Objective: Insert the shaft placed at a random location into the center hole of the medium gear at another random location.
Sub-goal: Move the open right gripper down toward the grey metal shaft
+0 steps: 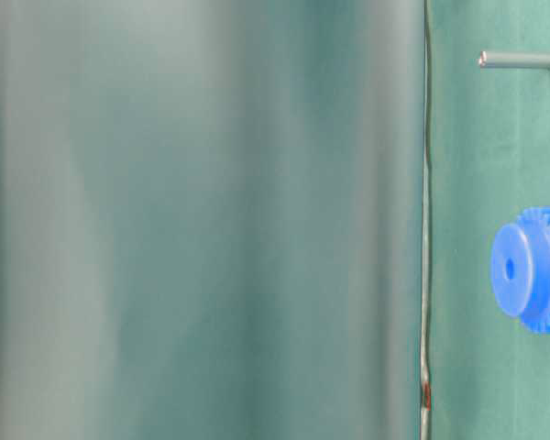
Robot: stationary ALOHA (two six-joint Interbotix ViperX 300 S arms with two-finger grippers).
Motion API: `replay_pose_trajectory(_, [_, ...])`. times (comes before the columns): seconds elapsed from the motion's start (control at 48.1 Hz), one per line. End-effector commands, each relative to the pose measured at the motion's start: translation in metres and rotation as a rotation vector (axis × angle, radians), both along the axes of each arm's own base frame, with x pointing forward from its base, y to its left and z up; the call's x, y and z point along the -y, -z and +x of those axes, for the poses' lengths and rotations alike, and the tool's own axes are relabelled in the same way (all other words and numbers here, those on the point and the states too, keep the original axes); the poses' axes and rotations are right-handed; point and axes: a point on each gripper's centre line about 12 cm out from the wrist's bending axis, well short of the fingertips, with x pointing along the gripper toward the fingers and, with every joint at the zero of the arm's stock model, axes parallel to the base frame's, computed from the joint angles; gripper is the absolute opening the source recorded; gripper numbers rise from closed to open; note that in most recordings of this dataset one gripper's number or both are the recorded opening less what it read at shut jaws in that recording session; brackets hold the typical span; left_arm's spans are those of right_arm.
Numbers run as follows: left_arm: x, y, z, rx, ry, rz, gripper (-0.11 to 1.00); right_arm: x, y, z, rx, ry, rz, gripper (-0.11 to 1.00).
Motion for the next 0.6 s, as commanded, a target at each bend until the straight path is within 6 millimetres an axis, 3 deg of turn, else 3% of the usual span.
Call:
replay_pose_trajectory(0.0, [0.000,-0.020,0.000,0.055,0.003,-0.008,0.00,0.002,-0.006,0.003,0.012,0.007,0.009,0.01])
replay_pose_trajectory(0.291, [0.000,-0.020,0.001,0.047,0.004,-0.026,0.00,0.015,0.008,0.017,-0.098,0.071,0.008,0.01])
replay_pose_trajectory(0.52, [0.000,-0.020,0.001,0.047,0.005,-0.022,0.00,0.030,0.034,0.032,-0.197,0.130,0.018,0.01])
replay_pose_trajectory(0.582, [0.000,-0.020,0.001,0.046,0.005,-0.022,0.00,0.034,0.043,0.037,-0.231,0.143,0.022,0.06])
